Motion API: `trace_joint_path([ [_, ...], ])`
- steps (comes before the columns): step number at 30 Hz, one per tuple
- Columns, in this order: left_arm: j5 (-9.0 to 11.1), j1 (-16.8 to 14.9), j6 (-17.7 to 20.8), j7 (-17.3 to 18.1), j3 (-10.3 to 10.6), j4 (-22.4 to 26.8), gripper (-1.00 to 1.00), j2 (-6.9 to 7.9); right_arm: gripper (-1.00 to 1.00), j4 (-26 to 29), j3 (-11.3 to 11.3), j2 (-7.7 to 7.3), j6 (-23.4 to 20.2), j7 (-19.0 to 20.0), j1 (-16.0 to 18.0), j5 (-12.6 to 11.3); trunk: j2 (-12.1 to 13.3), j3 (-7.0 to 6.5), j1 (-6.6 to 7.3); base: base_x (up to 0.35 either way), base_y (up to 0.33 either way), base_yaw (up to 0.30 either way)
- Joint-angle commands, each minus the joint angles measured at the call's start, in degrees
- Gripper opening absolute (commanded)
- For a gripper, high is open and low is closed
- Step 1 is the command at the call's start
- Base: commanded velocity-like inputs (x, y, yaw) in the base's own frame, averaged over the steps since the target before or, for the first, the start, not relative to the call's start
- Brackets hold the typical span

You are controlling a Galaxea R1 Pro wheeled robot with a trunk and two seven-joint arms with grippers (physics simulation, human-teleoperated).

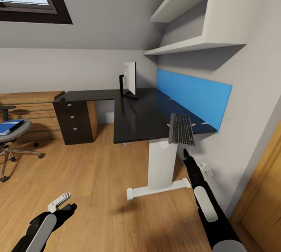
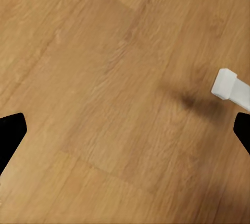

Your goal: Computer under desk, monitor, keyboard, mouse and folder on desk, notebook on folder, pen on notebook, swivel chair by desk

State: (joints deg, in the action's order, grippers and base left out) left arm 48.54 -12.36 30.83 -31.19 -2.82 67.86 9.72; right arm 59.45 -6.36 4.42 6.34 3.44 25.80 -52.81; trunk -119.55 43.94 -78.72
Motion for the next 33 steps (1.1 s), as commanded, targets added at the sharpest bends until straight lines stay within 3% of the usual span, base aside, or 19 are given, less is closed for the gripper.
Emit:
trace_joint_path([
  [1,0.59,-0.03,0.12,-0.46,0.01,0.08,1.0,0.04,1.0,-0.03,-0.09,0.03,0.11,0.37,0.04,-0.57,-0.03,0.06,0.01,0.0,0.0,0.0],
  [13,0.68,-0.03,0.03,-0.46,0.01,-0.09,1.0,0.12,1.0,-0.03,0.0,0.05,0.2,0.41,0.04,-0.41,-0.03,0.06,0.01,0.007,0.0,0.0],
  [33,0.63,-0.03,-0.05,-0.45,0.02,-0.13,1.0,0.12,1.0,-0.03,0.04,0.17,0.21,0.22,0.04,-0.61,-0.03,0.06,0.01,0.136,0.0,0.0],
])
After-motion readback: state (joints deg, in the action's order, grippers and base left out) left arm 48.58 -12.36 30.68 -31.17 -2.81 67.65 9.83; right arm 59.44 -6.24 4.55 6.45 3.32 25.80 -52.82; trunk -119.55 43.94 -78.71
